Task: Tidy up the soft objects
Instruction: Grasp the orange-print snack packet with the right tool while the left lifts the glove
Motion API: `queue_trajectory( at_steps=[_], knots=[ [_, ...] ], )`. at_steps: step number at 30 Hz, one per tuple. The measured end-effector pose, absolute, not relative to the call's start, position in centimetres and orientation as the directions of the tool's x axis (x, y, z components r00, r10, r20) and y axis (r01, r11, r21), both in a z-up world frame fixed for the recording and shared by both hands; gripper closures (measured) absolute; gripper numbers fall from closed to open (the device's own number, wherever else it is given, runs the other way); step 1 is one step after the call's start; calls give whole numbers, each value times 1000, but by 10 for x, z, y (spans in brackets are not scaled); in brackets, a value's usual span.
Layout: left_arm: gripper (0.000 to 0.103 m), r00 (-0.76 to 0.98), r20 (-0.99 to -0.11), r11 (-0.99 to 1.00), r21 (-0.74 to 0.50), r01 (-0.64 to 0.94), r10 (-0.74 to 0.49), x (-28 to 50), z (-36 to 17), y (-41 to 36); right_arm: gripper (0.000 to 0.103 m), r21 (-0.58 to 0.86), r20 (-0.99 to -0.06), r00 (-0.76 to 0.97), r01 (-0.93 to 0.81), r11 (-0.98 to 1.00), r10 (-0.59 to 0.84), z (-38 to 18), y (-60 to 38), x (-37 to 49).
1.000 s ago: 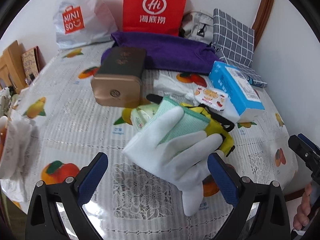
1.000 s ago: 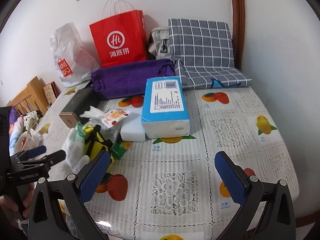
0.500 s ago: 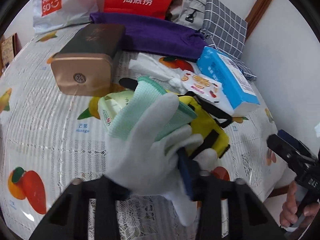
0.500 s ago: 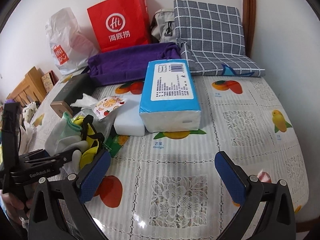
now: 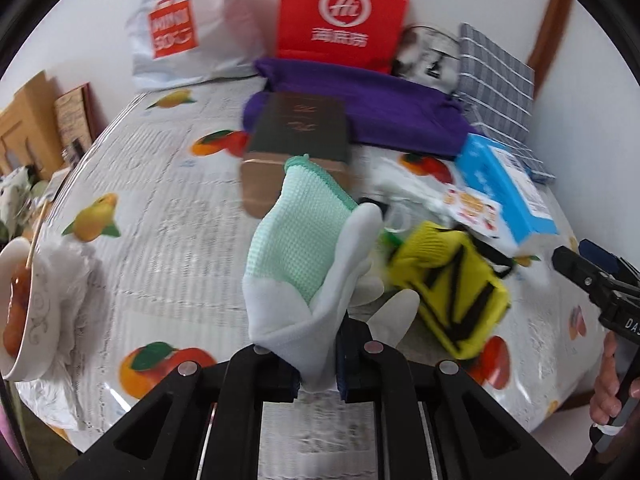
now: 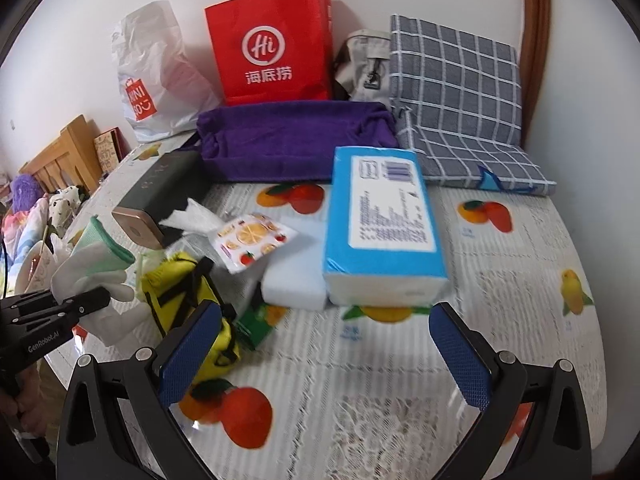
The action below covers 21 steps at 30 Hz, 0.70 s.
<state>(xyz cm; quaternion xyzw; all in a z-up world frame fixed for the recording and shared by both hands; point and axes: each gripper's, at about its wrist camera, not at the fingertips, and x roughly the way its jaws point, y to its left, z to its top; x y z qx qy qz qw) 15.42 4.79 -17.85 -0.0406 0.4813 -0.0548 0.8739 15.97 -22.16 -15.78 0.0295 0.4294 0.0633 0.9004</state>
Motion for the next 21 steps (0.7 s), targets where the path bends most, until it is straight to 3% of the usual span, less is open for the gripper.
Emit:
queue_trajectory(
  at_steps=[14, 21],
  knots=[
    [90, 479, -859, 980, -199, 12, -180, 180, -214, 72, 6, 125, -772, 586, -241, 963, 247, -158, -169, 226],
    [90, 485, -849, 975, -220, 32, -208, 183, -214, 75, 7, 61, -841, 500, -294, 954, 208, -185, -143, 254]
  ],
)
